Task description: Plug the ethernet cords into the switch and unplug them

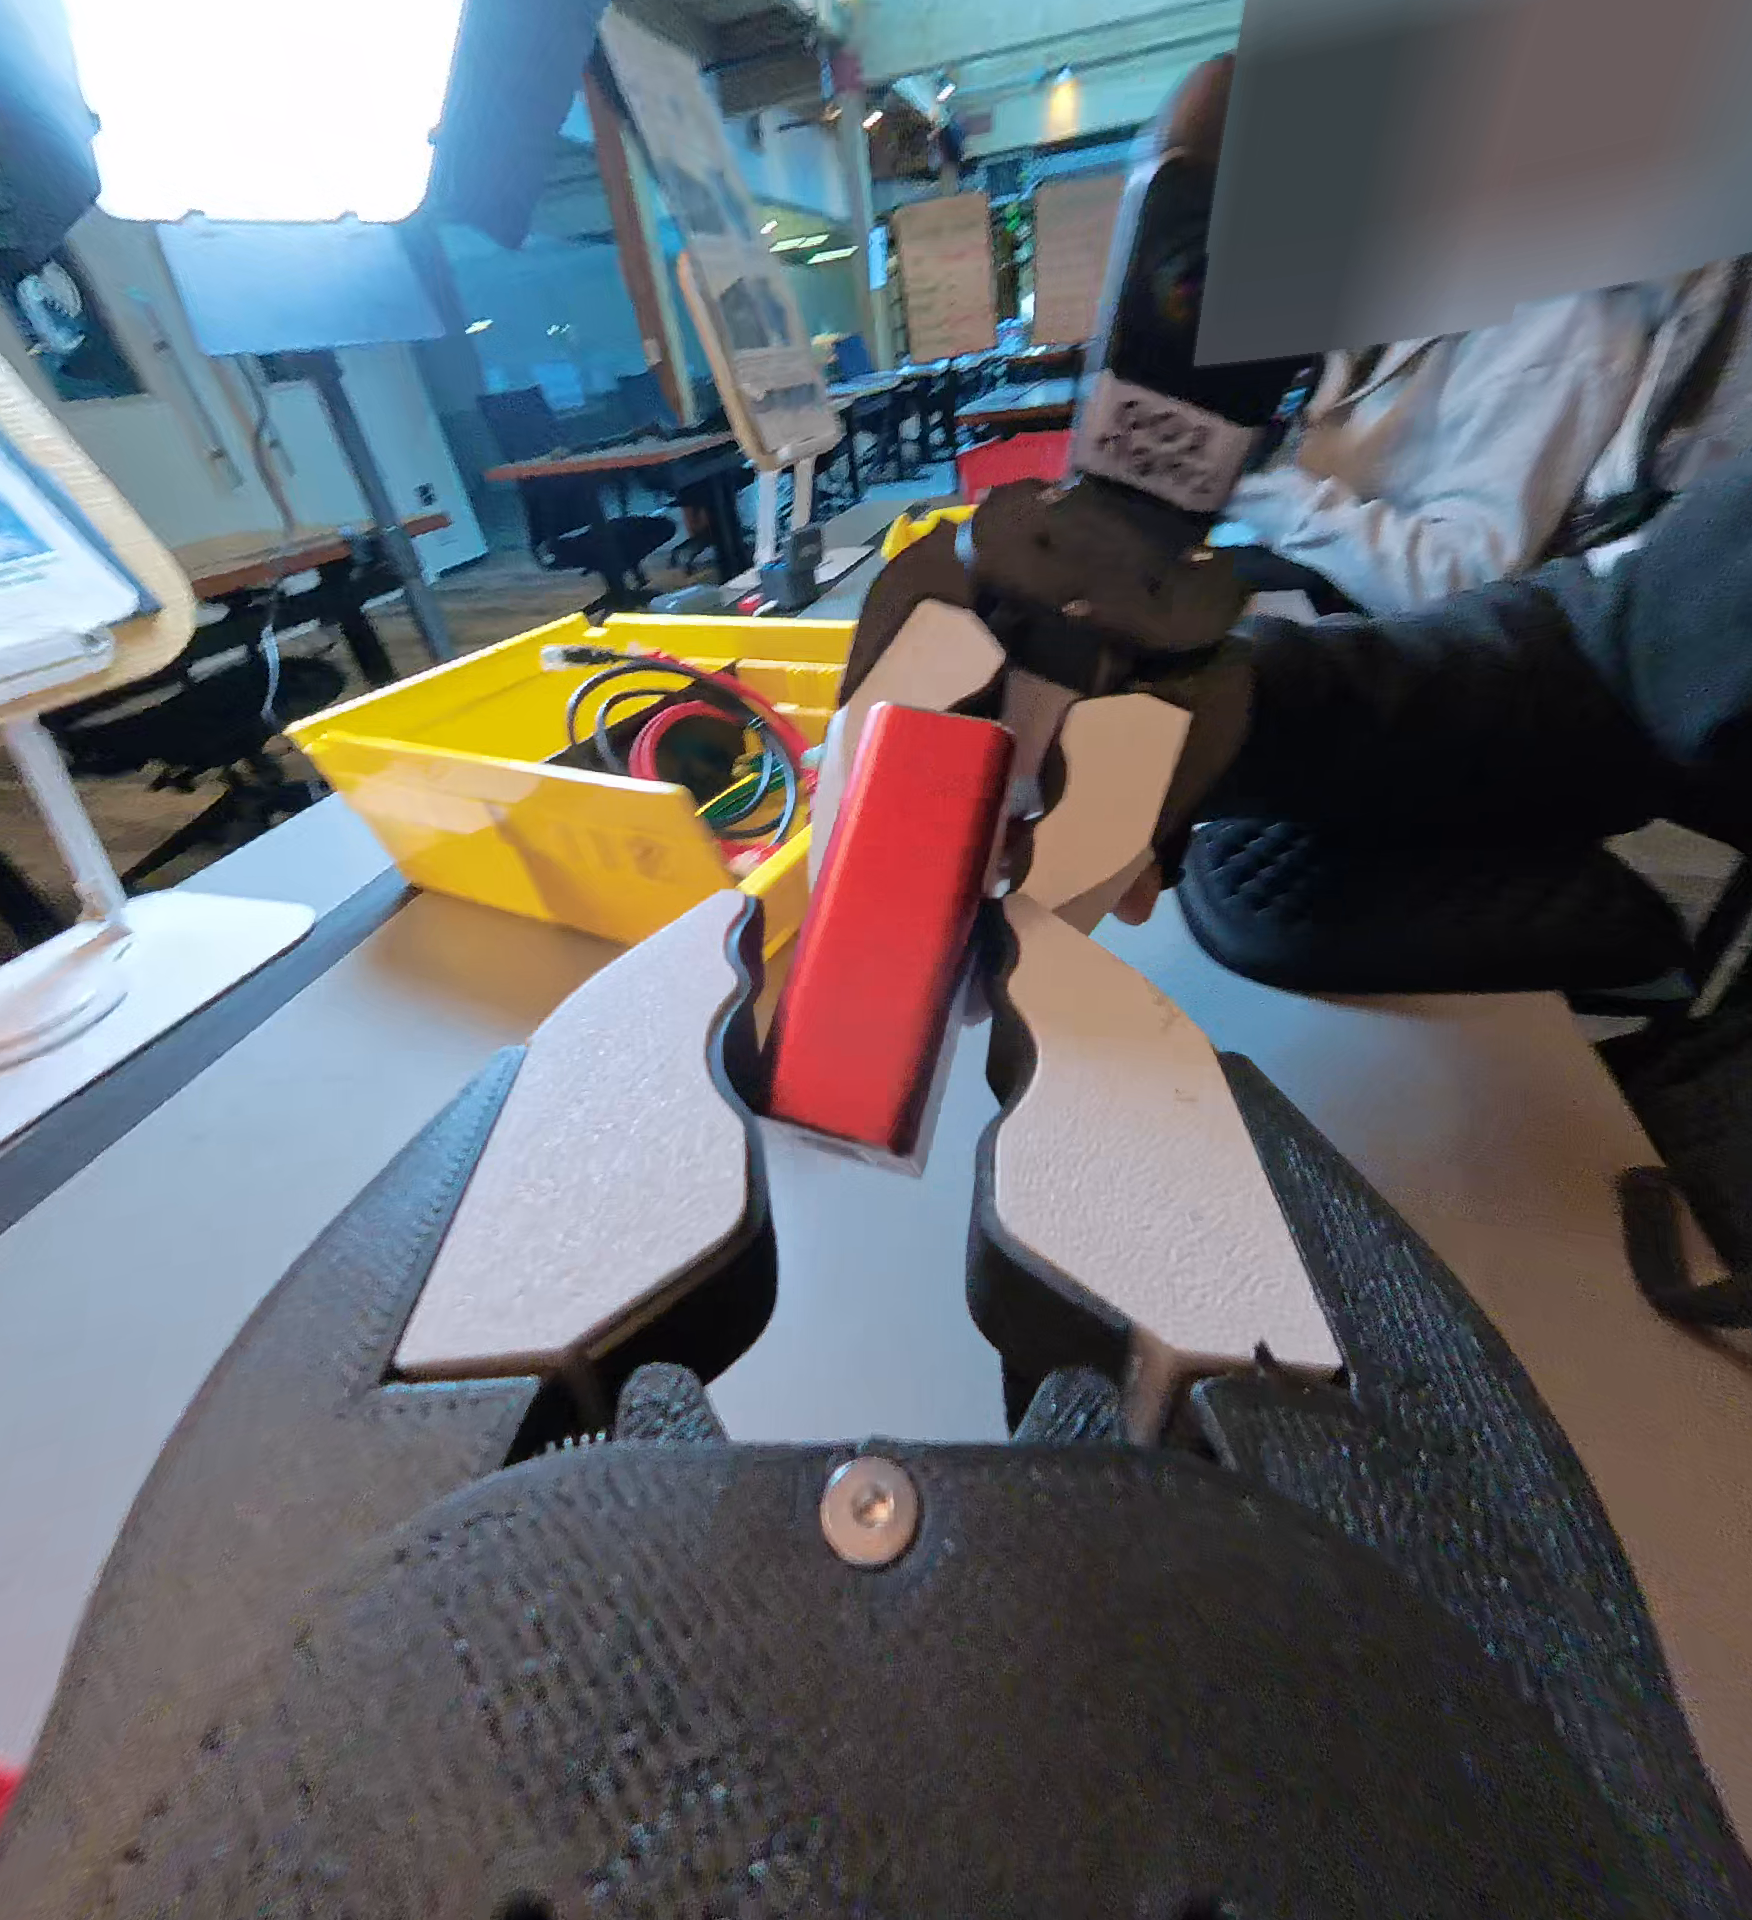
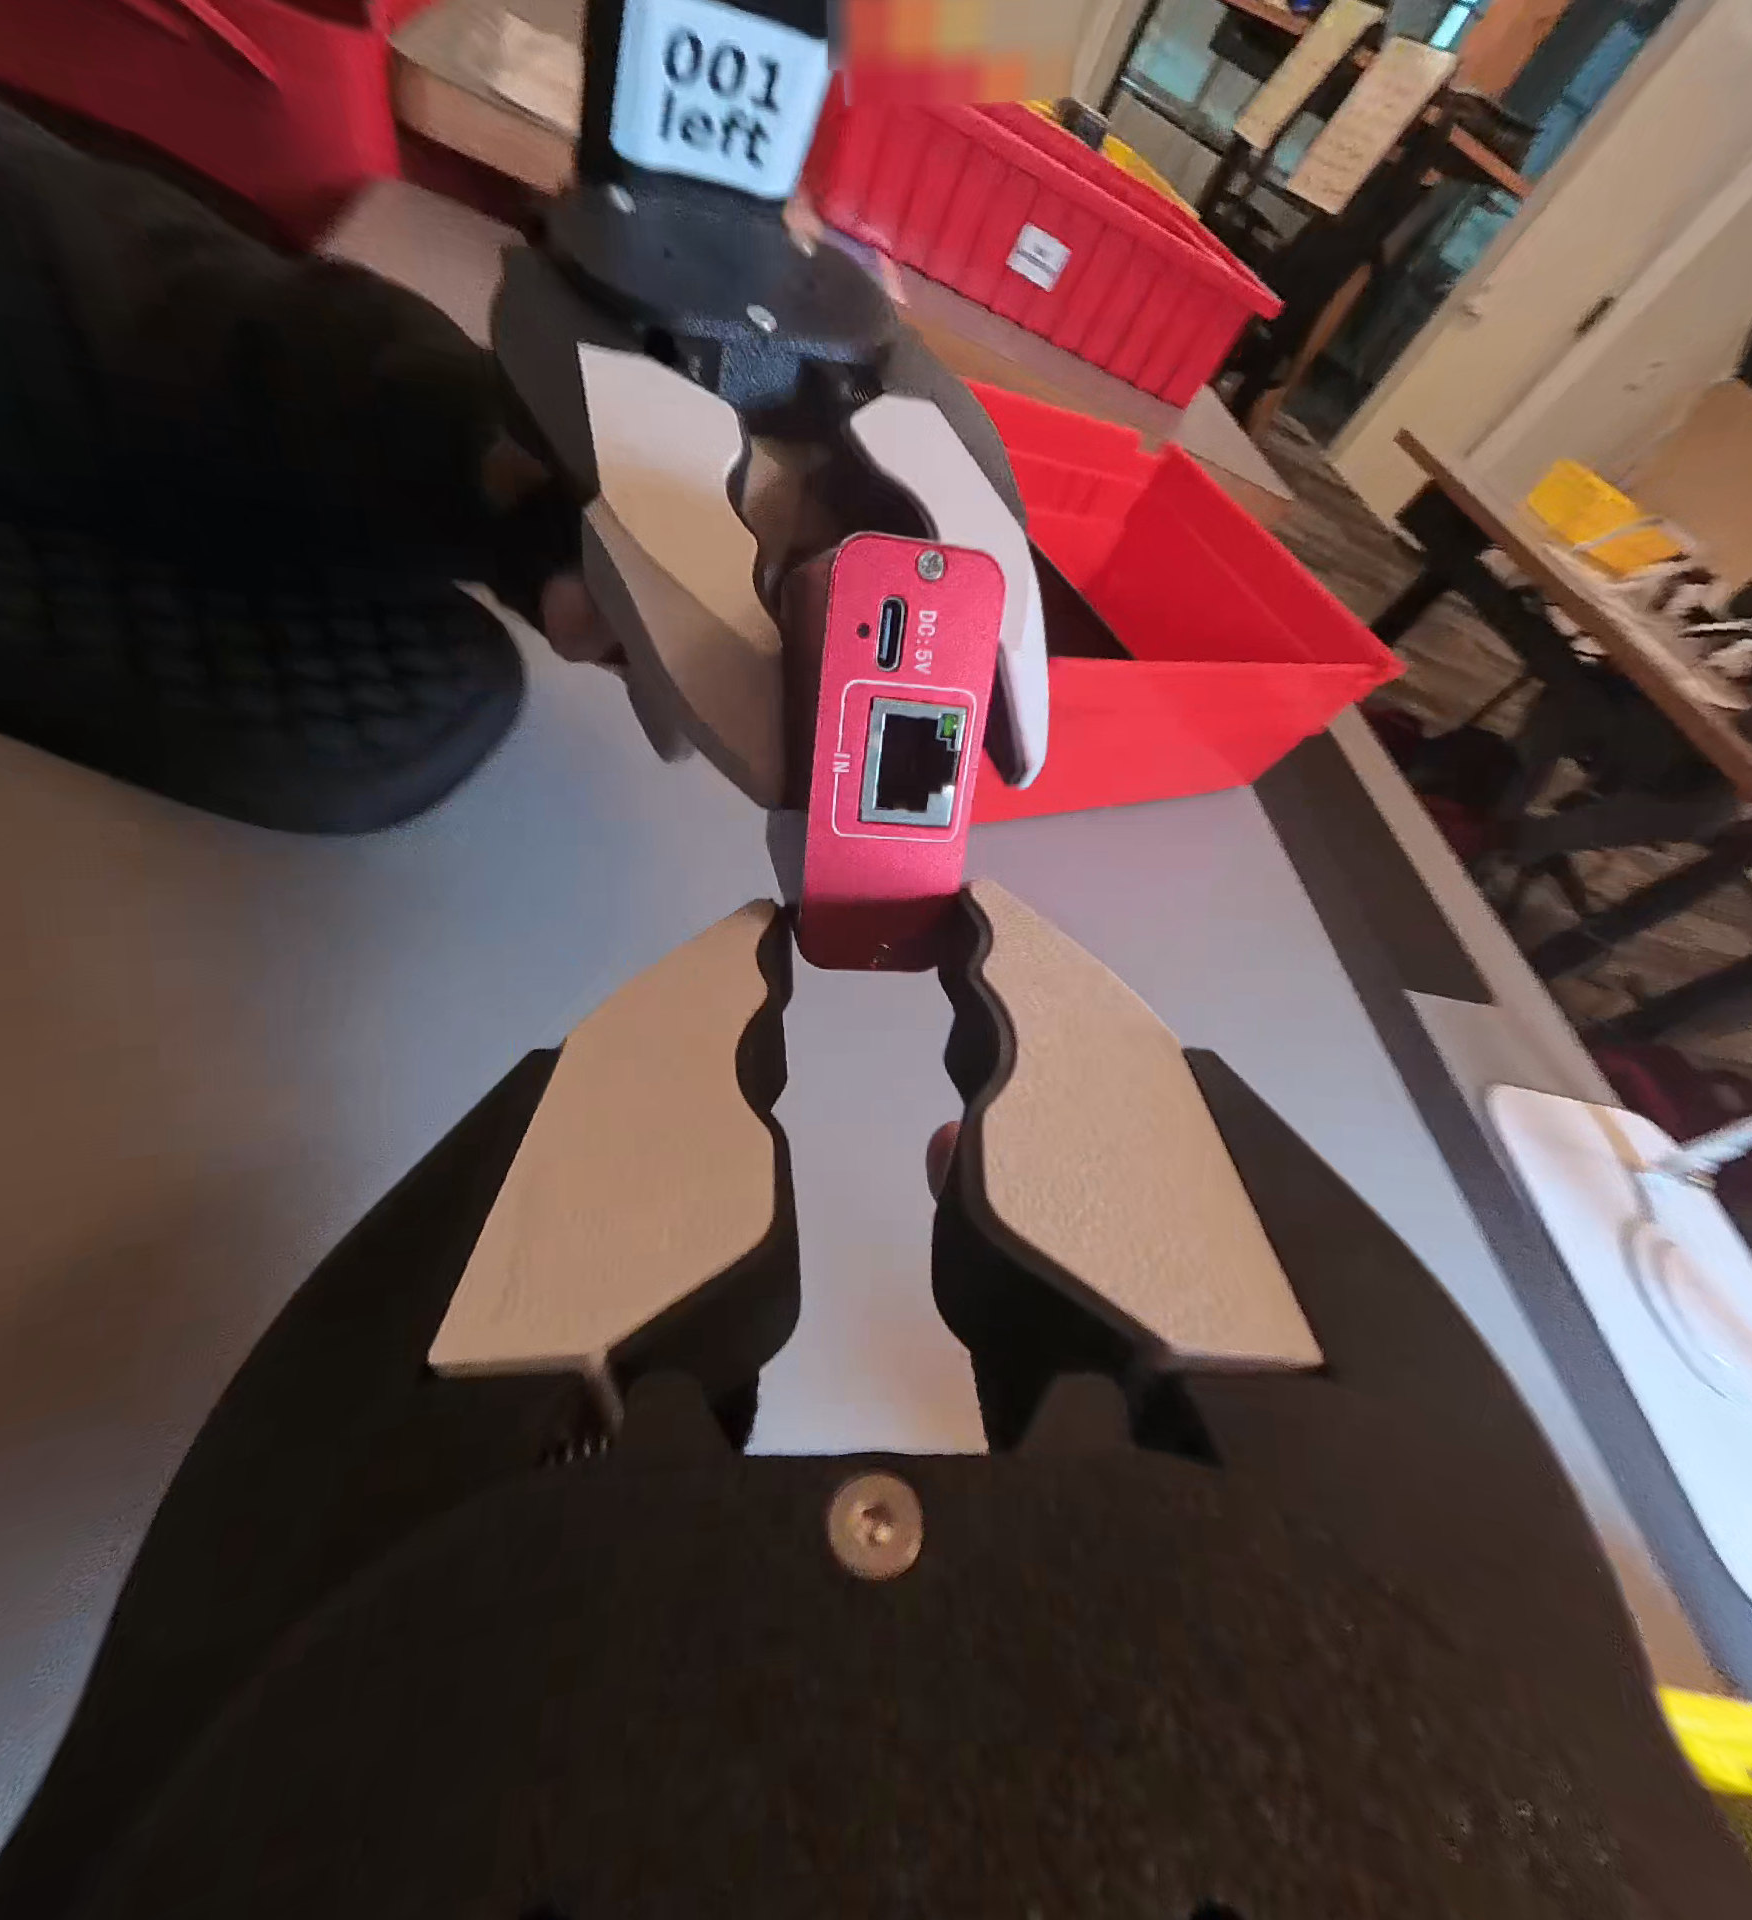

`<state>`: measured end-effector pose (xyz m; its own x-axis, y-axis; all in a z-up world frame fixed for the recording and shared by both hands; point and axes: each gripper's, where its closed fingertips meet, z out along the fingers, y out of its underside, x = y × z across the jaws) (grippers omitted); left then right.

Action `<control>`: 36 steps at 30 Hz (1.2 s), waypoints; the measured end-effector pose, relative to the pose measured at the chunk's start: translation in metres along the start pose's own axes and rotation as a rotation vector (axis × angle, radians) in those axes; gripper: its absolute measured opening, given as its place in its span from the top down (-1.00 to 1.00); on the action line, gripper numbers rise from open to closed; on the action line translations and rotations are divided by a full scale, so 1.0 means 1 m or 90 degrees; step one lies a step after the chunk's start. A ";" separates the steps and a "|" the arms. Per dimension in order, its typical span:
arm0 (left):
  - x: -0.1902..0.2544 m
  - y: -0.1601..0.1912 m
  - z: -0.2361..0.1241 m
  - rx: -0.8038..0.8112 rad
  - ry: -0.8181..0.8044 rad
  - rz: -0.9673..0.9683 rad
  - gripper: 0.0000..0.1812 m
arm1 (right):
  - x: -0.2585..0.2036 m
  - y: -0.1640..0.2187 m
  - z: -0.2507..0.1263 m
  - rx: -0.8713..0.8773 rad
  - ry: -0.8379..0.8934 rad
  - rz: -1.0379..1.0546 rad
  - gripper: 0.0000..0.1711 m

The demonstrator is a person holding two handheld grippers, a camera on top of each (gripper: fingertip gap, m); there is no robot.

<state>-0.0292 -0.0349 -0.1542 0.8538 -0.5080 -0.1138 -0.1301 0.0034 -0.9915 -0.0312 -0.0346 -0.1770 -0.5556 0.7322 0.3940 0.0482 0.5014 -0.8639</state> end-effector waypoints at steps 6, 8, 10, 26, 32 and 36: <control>-0.030 0.023 0.001 -0.046 -0.064 -0.173 0.35 | 0.026 0.019 -0.001 -0.093 0.176 -0.152 0.69; -0.031 0.022 0.002 -0.032 -0.057 -0.237 0.25 | 0.038 0.020 -0.005 -0.112 0.240 -0.193 0.69; -0.032 0.021 0.005 -0.022 -0.063 -0.274 0.15 | 0.049 0.023 -0.009 -0.159 0.315 -0.298 0.69; -0.020 0.012 -0.003 -0.045 -0.022 -0.089 0.12 | 0.004 0.010 -0.002 -0.085 0.009 0.007 0.21; 0.004 0.000 0.009 -0.028 0.029 -0.042 0.12 | -0.018 0.008 0.027 -0.021 -0.090 0.131 -0.03; 0.009 -0.001 0.009 -0.027 0.032 -0.021 0.12 | -0.012 0.001 0.024 -0.009 -0.082 0.098 0.15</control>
<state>-0.0172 -0.0319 -0.1543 0.8318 -0.5499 -0.0762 -0.1242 -0.0504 -0.9910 -0.0443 -0.0543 -0.1902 -0.6423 0.7360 0.2139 0.1519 0.3958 -0.9057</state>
